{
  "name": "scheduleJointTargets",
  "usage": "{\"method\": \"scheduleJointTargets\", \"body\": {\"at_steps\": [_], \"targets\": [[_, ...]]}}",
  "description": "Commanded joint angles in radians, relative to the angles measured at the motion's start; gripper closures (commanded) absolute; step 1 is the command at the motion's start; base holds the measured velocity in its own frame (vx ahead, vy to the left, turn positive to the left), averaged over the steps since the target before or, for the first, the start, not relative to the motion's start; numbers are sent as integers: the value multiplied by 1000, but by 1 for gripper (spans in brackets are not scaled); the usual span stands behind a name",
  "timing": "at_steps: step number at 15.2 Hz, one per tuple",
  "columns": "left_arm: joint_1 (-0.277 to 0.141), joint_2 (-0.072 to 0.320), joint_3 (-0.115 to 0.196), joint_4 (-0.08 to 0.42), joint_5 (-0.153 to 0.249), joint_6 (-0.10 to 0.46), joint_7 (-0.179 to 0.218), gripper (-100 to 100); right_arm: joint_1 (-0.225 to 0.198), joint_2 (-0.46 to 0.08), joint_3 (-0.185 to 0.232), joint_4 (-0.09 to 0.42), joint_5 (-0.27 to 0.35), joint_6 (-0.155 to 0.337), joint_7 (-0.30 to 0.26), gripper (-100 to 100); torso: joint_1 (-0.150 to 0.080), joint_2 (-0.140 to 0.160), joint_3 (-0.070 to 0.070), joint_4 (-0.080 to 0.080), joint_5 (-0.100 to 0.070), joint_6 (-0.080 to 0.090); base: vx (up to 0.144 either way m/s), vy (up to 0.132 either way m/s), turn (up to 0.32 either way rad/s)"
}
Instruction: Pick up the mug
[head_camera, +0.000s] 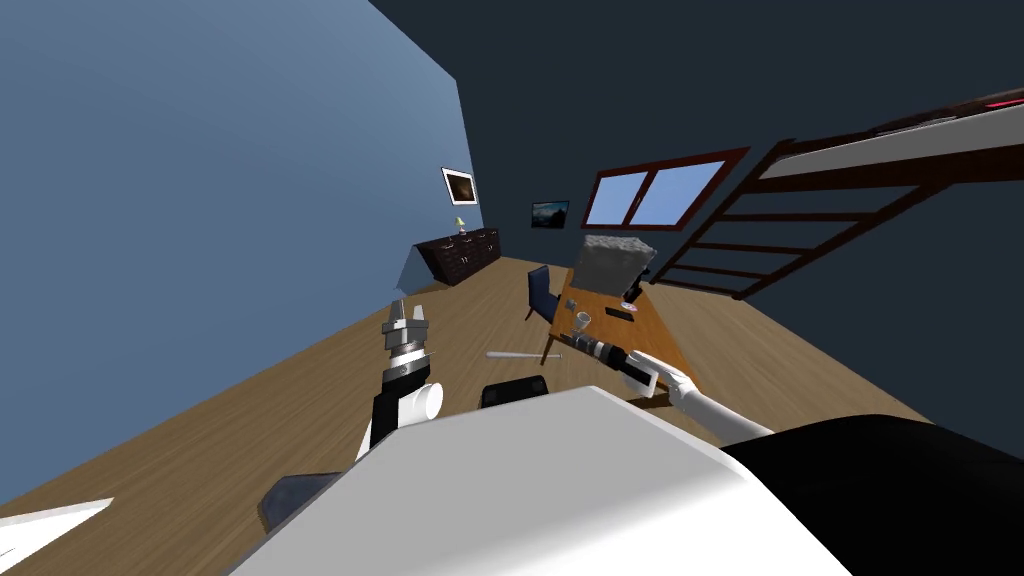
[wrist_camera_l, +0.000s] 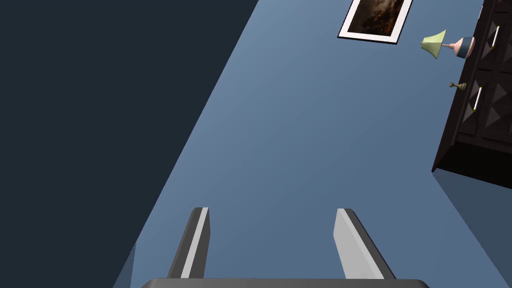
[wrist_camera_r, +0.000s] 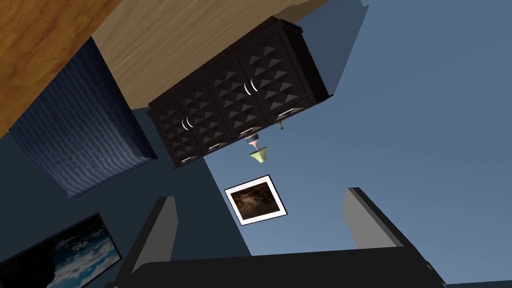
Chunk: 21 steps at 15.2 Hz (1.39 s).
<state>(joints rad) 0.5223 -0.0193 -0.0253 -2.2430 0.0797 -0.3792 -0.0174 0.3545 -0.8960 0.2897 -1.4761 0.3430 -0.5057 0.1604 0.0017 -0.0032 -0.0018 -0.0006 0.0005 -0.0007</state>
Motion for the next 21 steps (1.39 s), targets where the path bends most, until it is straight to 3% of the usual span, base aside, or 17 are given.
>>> {"method": "scheduleJointTargets", "body": {"at_steps": [1,2,4,5,11,16,18,20,21], "targets": [[0,0,0,0,0,0,0,0,-5,-42,16,43,15,-4,7,-100,0,0,0,0,0,0,46,30,153],[0,0,0,0,0,0,0,0,-14,-66,35,79,32,-12,16,-100,0,0,0,0,0,0,44,32,158],[0,0,0,0,0,0,0,0,-14,-81,35,90,32,-12,16,-100,0,0,0,0,0,0,39,18,104],[0,0,0,0,0,0,0,0,-23,-118,56,119,50,-20,25,-100,-1,1,0,0,0,1,43,14,121],[0,0,0,0,0,0,0,0,-47,-215,118,255,100,-46,52,-100,-2,-1,-1,0,0,0,56,4,174],[0,0,0,0,0,0,0,0,-55,-242,139,317,116,-54,61,-100,-2,0,0,0,0,0,48,-4,102],[0,0,0,0,0,0,0,0,-61,-266,160,359,131,-63,70,-100,-2,0,0,0,0,0,46,-14,135],[0,0,0,0,0,0,0,0,-73,-305,202,437,161,-81,87,-100,-3,-1,0,0,-1,0,74,-31,225],[0,0,0,0,0,0,0,0,-73,-305,202,439,161,-81,87,-100,-4,-2,-1,0,-1,0,82,-27,192]]}}
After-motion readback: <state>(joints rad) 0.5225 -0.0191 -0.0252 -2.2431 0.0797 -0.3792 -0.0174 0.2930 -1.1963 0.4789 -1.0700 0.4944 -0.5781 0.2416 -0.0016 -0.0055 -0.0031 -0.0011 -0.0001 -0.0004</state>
